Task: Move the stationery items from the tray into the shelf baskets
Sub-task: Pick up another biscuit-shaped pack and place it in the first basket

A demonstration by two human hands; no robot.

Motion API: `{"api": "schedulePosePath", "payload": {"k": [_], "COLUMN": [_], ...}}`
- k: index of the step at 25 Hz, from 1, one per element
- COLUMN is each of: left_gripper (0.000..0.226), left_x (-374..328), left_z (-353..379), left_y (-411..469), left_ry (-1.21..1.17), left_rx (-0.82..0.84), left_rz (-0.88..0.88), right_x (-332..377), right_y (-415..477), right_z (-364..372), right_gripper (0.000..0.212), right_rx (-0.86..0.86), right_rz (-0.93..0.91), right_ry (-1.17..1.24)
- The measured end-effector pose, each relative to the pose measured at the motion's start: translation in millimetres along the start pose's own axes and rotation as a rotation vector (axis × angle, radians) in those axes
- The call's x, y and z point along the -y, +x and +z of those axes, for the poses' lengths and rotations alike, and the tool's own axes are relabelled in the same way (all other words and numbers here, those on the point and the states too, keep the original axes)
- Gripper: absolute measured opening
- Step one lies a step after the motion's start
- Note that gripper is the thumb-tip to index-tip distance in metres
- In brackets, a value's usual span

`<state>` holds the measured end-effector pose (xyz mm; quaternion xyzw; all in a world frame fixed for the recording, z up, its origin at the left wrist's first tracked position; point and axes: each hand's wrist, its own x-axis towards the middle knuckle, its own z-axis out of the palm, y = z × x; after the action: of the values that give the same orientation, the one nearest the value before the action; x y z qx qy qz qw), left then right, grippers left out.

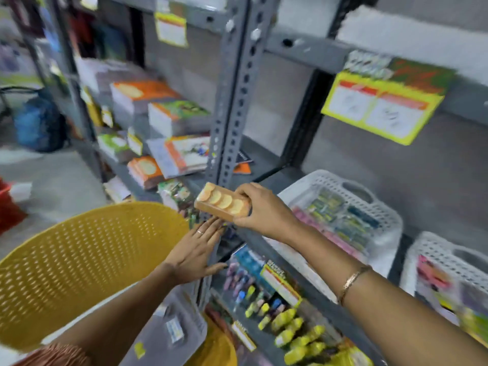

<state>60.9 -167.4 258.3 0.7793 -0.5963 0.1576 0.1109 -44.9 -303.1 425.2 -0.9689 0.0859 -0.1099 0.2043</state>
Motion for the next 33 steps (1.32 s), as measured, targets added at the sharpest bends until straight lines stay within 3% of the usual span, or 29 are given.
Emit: {"api": "schedulePosePath", "payload": {"k": [8, 16, 21, 27, 33], "left_gripper": [0.093, 0.088, 0.087, 0.085, 0.085], "left_x": [-9, -12, -14, -15, -15], "left_z": [8, 37, 41, 38, 38], "left_y": [69, 86, 84, 85, 84], "left_ry": [-0.027, -0.022, -0.05, -0.043, -0.06], "left_rx": [0.066, 0.005, 0.01, 0.013, 0.01], "left_rz": [0.074, 0.132, 0.1, 0.1, 0.111], "right_x": [-74, -116, -115, -113, -112], "right_y": [-63, -133, -114, -69, -55], "right_z": [-67, -56, -52, -28, -8], "right_gripper": [0.034, 0.042, 0.032, 0.053, 0.052], "right_rx": [-0.05, -0.006, -0.047, -0.012, 0.027], "right_rz": [0.35, 0.588, 0.601, 0.59, 0.555], "right_ry": [-0.13, -0.132, -0.116, -0.146, -0.11]}}
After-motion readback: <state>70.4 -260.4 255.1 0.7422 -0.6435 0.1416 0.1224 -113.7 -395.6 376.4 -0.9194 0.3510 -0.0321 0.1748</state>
